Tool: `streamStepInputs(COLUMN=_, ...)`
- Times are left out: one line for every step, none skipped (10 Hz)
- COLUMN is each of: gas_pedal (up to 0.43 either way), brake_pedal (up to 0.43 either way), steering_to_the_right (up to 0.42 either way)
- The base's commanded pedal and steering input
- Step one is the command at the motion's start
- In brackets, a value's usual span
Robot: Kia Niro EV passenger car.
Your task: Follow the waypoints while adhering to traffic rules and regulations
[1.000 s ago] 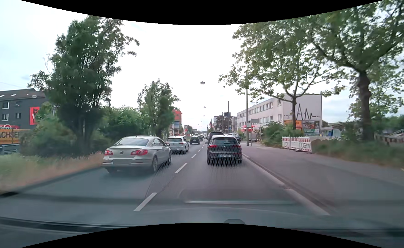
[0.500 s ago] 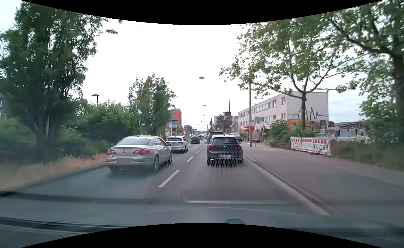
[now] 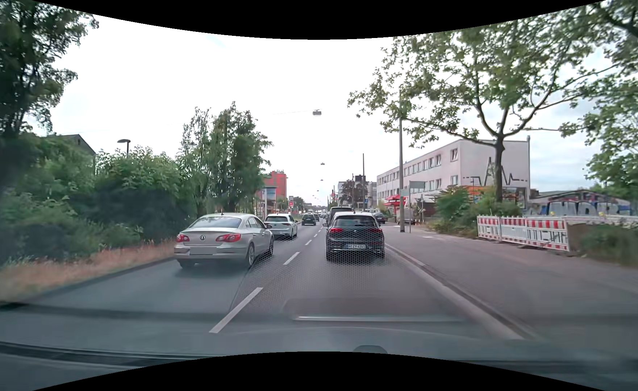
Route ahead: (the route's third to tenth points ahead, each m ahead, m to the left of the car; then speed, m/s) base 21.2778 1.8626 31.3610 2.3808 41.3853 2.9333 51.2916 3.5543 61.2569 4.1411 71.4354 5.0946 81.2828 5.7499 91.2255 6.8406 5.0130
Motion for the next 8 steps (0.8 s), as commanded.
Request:
streamStepInputs(gas_pedal=0.028, brake_pedal=0.000, steering_to_the_right=-0.007)
streamStepInputs(gas_pedal=0.028, brake_pedal=0.000, steering_to_the_right=-0.007)
streamStepInputs(gas_pedal=0.028, brake_pedal=0.000, steering_to_the_right=-0.007)
streamStepInputs(gas_pedal=0.028, brake_pedal=0.000, steering_to_the_right=-0.007)
streamStepInputs(gas_pedal=0.028, brake_pedal=0.000, steering_to_the_right=-0.007)
streamStepInputs(gas_pedal=0.020, brake_pedal=0.000, steering_to_the_right=-0.007)
streamStepInputs(gas_pedal=0.000, brake_pedal=0.000, steering_to_the_right=-0.008)
streamStepInputs(gas_pedal=0.000, brake_pedal=0.000, steering_to_the_right=-0.009)
